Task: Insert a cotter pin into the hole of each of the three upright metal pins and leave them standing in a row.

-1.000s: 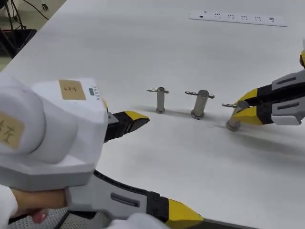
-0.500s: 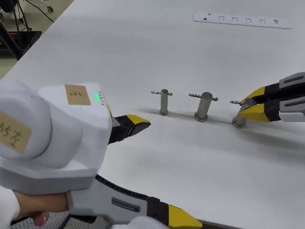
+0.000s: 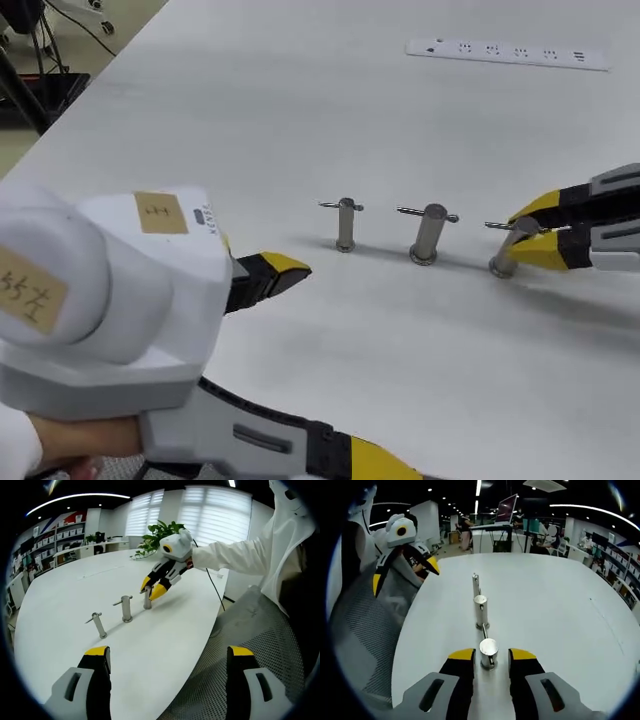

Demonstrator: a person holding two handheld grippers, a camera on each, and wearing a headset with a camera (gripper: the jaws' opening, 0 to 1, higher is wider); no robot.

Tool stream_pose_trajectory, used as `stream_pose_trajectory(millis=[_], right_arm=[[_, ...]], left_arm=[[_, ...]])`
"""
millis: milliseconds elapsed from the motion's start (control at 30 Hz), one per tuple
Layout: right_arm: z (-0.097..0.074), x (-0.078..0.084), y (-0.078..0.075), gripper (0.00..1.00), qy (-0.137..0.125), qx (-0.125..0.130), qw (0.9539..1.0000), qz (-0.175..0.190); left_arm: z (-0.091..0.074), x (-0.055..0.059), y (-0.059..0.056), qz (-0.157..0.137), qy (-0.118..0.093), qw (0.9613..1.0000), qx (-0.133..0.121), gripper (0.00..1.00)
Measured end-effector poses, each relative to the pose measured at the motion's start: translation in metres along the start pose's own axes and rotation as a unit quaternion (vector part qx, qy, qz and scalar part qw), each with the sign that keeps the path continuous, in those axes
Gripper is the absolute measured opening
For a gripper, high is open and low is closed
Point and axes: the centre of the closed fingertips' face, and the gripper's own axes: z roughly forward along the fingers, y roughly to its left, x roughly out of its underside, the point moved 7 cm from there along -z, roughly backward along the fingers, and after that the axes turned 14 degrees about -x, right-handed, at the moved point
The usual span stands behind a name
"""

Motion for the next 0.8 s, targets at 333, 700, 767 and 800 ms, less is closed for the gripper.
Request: stream_pose_trajectory(millis=[333, 700, 767, 800], right_arm=[[-0.038, -0.005, 0.022, 0.57, -0.081, 0.087, 0.9892, 0.086], [-0.059, -0.01, 0.064, 0.68, -0.16, 0.155, 0.9594, 0.173], [-0.06, -0.011, 0.069, 0.69, -0.163, 0.158, 0.9582, 0.174], [-0.06, -0.011, 0.072, 0.7, -0.163, 0.159, 0.9578, 0.175]], left_arm=[[-0.008, -0.009, 0.027, -0.076, -0.036, 0.9949, -0.055, 0.96], [-0.009, -0.009, 0.046, -0.109, -0.042, 0.9895, -0.084, 0.96], [-0.008, -0.006, 0.048, -0.112, -0.038, 0.9891, -0.087, 0.96], [-0.007, -0.004, 0.049, -0.104, -0.03, 0.9901, -0.089, 0.96]])
